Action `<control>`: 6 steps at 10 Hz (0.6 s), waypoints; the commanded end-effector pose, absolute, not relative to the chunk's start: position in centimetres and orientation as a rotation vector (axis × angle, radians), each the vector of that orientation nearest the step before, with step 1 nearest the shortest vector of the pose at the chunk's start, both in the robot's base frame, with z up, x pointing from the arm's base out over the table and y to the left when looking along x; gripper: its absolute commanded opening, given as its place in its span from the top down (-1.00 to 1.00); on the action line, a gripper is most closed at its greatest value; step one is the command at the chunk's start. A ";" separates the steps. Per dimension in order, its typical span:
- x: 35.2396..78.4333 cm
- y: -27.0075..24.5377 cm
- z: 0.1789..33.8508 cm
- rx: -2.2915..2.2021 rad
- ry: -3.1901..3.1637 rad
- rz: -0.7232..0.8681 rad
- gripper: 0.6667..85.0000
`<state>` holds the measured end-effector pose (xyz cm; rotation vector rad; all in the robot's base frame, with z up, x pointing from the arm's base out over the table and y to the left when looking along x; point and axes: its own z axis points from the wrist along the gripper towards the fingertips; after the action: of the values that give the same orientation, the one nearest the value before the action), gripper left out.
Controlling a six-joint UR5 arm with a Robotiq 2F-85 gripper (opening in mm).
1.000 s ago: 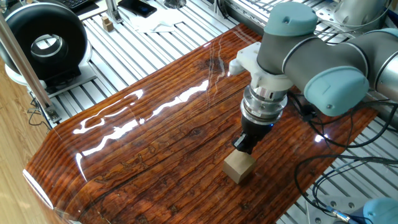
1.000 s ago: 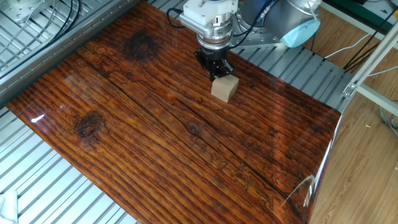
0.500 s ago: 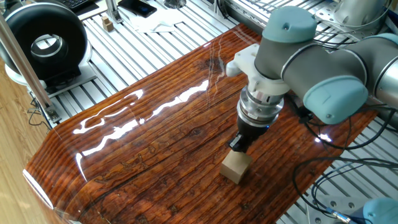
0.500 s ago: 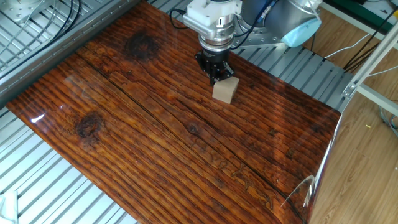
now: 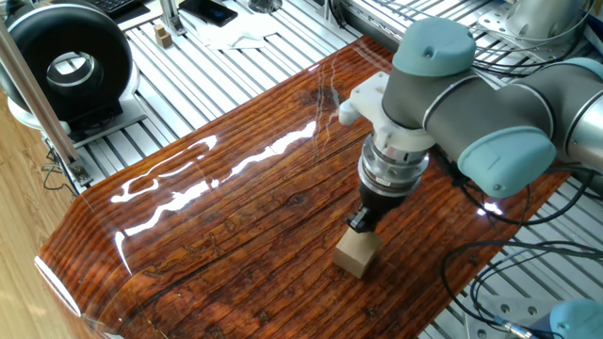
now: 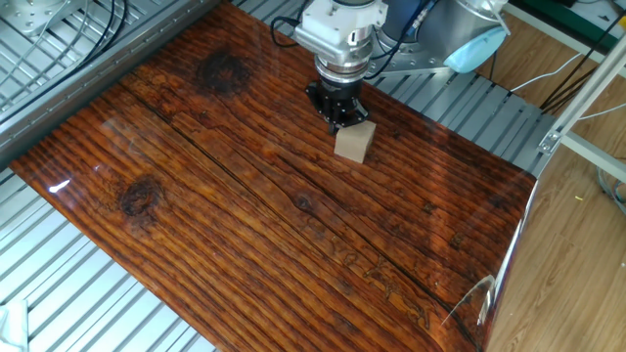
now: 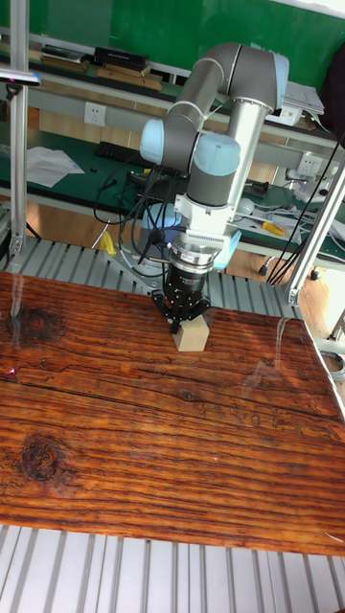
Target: Use the gripper to push the small block from left to right
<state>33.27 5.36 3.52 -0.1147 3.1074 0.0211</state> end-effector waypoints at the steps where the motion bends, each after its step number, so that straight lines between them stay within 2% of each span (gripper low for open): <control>1: 31.9 6.7 3.5 -0.187 3.142 0.087 0.99; 6: 31.5 8.3 3.2 -0.169 3.144 0.143 0.99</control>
<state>31.73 7.12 3.27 -0.1806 3.1440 0.0891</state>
